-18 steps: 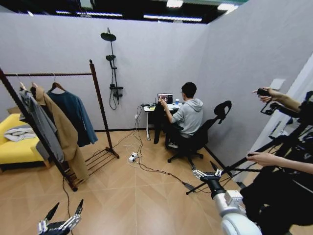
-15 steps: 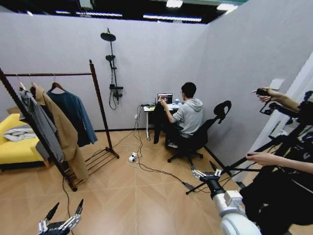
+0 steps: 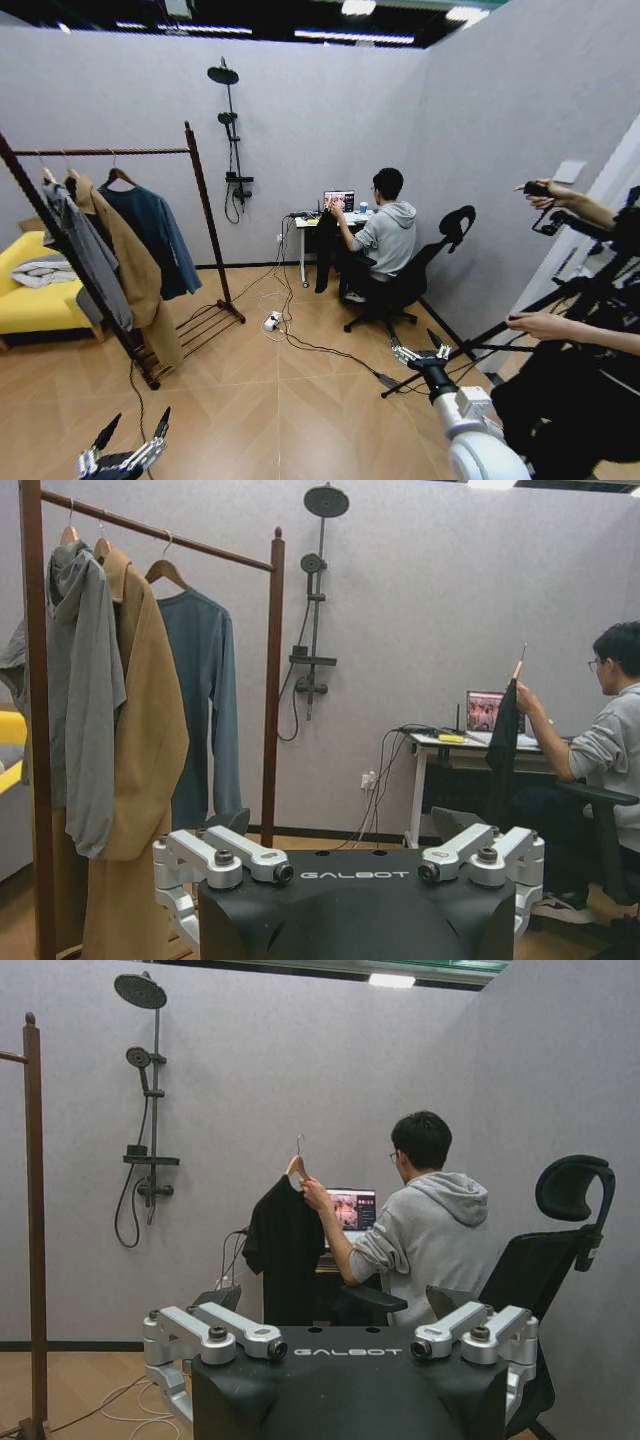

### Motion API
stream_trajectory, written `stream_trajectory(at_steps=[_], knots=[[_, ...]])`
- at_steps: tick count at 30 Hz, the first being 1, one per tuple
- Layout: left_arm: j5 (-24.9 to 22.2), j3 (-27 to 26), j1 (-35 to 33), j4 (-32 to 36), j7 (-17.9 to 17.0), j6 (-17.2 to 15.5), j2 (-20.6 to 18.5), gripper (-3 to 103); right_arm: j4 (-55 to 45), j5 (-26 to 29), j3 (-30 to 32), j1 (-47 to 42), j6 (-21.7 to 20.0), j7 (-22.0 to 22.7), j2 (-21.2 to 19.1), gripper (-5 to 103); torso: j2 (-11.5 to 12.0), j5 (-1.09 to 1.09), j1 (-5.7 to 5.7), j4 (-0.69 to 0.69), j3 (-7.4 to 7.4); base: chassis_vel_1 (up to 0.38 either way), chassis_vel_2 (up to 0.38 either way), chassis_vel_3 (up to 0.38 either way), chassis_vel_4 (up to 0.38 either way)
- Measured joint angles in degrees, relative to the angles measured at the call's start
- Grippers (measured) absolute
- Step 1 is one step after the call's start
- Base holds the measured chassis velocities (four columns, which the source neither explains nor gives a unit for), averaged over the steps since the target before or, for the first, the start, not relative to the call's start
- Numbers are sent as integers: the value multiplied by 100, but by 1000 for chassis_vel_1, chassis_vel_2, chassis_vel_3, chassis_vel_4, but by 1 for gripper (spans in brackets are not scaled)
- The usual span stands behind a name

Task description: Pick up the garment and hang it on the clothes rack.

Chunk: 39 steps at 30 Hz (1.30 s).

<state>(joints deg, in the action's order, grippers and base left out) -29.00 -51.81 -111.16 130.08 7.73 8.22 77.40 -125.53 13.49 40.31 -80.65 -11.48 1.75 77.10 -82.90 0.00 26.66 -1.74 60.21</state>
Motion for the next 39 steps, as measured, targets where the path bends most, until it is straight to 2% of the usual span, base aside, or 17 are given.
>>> stream_trajectory(at_steps=[11,19,29,39], knots=[[0,0,0,0,0,0,0,100,-77,-54,-22,-30,-36,6,27,100,0,0,0,-1,0,0,0,0,0],[0,0,0,0,0,0,0,100,-105,188,59,-13,-45,16,32,100,0,0,-1,-1,0,0,0,0,0],[0,0,0,0,0,0,0,100,-161,152,58,-23,-63,-36,67,100,0,0,-1,-1,0,0,0,0,0],[0,0,0,0,0,0,0,100,-114,172,140,79,-263,-129,59,100,-1,0,-1,-1,0,0,0,0,0]])
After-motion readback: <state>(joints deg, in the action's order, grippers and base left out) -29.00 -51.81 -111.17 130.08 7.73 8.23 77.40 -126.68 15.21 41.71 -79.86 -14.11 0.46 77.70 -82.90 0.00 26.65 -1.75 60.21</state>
